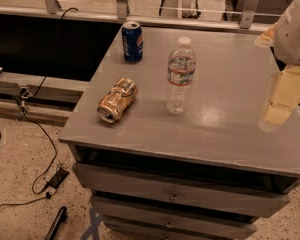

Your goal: Knock water bottle over

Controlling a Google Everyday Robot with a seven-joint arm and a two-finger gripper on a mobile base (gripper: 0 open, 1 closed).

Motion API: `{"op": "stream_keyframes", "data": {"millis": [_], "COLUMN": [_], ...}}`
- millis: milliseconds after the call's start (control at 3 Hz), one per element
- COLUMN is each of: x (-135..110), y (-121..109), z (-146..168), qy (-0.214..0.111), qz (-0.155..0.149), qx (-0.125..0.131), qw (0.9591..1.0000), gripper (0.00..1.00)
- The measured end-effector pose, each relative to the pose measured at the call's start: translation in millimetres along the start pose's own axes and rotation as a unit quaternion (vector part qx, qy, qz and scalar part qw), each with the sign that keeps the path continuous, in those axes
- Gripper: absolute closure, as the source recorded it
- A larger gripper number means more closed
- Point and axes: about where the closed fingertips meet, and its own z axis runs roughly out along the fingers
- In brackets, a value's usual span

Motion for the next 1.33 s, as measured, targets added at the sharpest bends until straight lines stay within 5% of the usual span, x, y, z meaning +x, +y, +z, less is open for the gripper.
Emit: {"op": "stream_keyframes", "data": {"millis": [333,667,1333], "x": [-13.0,-23.6,-42.2], "y": [-30.8,-76.5,-122.2], "z": [12.1,30.9,44.1], "qy": [-0.031,-0.113,-0.298], "qz": [-0.014,0.012,0.078], "qx": [0.025,0.064,0.090], "qw": [0.9991,0.9915,0.9472], "gripper": [0.00,0.00,0.00]}}
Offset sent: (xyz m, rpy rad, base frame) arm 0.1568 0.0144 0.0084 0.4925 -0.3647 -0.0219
